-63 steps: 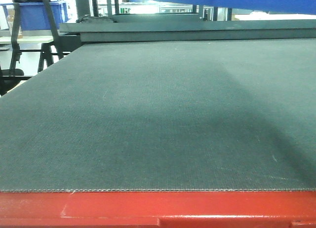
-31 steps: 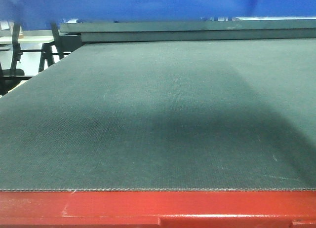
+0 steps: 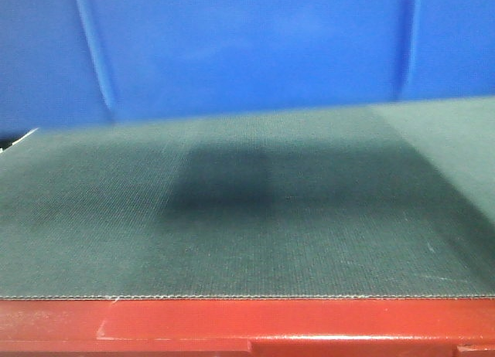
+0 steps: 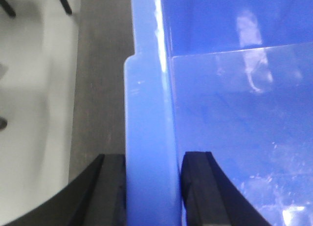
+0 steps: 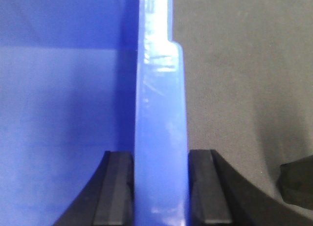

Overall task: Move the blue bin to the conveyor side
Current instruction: 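Lower the blue bin with both grippers onto the grey conveyor belt, then open both grippers and lift them off the blue bin's rims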

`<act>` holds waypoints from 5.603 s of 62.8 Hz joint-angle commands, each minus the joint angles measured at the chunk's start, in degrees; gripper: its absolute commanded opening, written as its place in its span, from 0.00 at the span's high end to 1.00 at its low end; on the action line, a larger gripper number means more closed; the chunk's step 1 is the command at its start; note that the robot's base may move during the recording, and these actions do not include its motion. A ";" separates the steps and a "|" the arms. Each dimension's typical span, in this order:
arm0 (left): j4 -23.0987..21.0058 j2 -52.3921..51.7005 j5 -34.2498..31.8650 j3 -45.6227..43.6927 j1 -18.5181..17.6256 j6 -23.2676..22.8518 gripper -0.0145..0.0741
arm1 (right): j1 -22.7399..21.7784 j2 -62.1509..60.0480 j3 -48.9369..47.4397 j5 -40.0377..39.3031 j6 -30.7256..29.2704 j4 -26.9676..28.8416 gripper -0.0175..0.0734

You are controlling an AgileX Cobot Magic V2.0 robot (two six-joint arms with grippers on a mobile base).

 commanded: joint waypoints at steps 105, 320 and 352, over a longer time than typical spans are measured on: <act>-1.72 0.62 -22.41 11.10 -3.59 -3.24 0.18 | -1.18 -0.03 21.47 -24.99 4.24 1.43 0.20; 4.76 -78.56 -39.34 73.53 3.29 -15.29 0.83 | -15.35 -85.29 92.53 -60.62 -5.37 11.17 0.91; 4.76 -78.56 -39.34 73.53 3.29 -15.29 0.83 | -18.44 -88.89 102.88 -72.58 -14.36 14.45 0.91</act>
